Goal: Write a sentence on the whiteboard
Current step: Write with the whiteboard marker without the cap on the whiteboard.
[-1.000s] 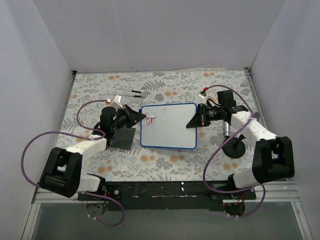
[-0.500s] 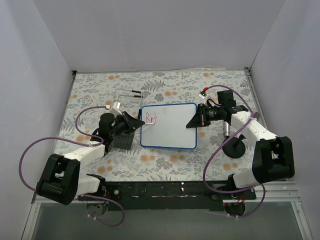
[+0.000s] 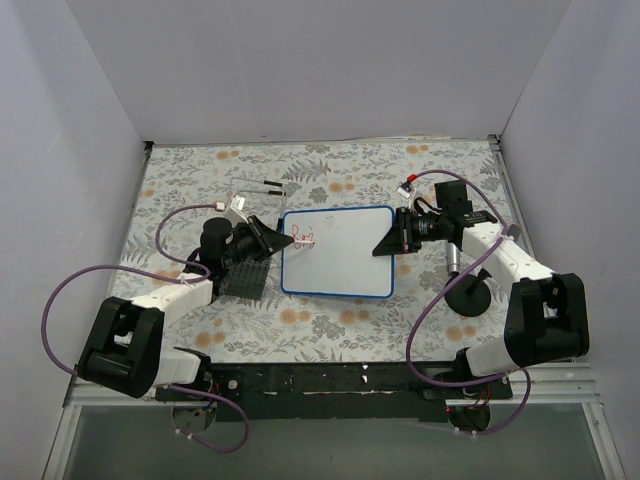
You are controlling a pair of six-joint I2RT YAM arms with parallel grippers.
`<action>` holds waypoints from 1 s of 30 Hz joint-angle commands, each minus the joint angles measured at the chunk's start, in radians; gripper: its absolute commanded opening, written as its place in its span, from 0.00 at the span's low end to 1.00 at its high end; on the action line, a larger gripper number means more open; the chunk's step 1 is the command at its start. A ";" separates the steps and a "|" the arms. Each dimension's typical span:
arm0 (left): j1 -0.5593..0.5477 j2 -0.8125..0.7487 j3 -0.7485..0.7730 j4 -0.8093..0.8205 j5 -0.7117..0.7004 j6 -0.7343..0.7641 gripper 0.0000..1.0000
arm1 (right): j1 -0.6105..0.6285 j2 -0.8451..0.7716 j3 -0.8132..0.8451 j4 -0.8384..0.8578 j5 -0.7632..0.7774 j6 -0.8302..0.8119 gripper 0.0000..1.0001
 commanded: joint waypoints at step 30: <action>0.007 -0.371 -0.146 -0.037 0.012 -0.028 0.00 | -0.003 -0.062 -0.022 0.034 0.008 -0.058 0.01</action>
